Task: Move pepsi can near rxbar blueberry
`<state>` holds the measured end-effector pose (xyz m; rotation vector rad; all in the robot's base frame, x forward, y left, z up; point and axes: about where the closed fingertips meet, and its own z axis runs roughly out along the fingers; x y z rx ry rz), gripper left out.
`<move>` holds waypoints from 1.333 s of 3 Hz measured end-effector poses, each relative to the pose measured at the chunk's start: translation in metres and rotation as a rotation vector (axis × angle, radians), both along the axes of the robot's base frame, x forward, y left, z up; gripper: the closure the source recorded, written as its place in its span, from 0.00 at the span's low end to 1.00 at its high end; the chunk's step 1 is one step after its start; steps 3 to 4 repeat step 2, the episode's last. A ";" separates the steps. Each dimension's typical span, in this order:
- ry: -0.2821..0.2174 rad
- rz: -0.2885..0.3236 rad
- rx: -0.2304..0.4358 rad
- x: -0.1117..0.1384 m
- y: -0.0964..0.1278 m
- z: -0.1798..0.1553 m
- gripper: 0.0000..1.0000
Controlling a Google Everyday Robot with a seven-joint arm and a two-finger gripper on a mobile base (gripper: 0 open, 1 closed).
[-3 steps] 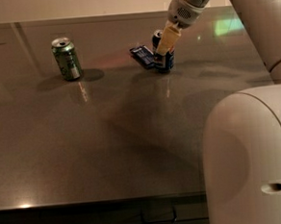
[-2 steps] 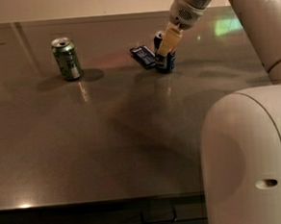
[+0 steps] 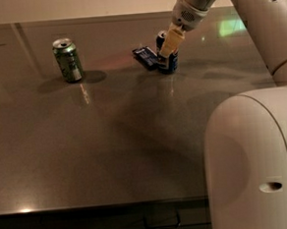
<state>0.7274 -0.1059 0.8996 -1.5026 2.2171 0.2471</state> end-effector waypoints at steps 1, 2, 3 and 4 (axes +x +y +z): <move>-0.001 0.001 0.002 0.002 0.002 -0.003 0.00; -0.001 0.001 0.002 0.003 0.002 -0.003 0.00; -0.001 0.001 0.002 0.003 0.002 -0.003 0.00; -0.001 0.001 0.002 0.003 0.002 -0.003 0.00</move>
Offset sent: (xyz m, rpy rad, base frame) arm 0.0023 0.0021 -0.0028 0.0019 -0.0009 0.0005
